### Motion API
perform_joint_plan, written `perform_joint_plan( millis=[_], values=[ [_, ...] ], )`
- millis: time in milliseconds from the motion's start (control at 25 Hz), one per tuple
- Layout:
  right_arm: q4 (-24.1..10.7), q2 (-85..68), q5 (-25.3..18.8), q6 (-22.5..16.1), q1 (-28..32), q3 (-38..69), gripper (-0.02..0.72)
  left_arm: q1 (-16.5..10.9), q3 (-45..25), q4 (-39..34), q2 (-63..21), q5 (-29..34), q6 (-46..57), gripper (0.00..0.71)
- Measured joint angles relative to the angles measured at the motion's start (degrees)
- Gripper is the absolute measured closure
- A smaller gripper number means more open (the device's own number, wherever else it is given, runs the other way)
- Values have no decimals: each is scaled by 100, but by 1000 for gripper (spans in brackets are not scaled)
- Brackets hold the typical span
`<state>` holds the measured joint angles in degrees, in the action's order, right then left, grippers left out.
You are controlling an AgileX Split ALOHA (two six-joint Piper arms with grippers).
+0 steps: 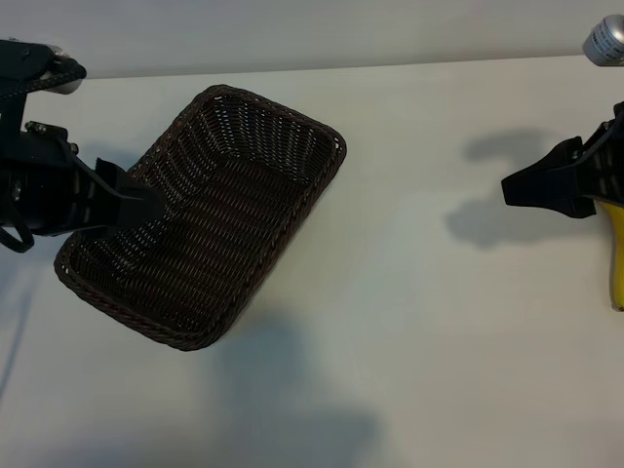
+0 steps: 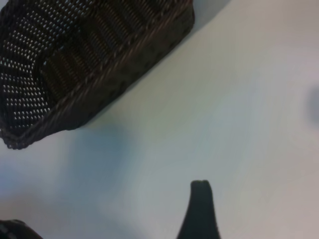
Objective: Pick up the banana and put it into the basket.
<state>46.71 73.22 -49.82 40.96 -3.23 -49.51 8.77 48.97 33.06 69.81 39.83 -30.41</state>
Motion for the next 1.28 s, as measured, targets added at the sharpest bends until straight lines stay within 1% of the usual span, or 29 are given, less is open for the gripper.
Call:
perform_joint_plan(
  millis=[520,600,720,880,960,1000,1160,1280],
  values=[
    [0,0,0,-10,0,0,118,0,0,11,0,-63,11,239],
    [0,0,0,-10,0,0,118,0,0,11,0,-32,193,239],
    [0,0,0,-10,0,0,118,0,0,-16,-7,198,885,239],
    [0,0,0,-10,0,0,118,0,0,-396,-24,609,2355,239],
    [0,0,0,-17,0,0,118,0,4,-765,-24,747,3310,239],
    [0,0,0,-22,0,0,118,0,4,-1077,-24,796,3763,239],
    [0,0,-11,-69,0,0,118,0,4,-2075,-24,816,5529,239],
    [0,0,-17,-87,0,0,118,0,4,-2505,-24,804,6538,239]
  ],
)
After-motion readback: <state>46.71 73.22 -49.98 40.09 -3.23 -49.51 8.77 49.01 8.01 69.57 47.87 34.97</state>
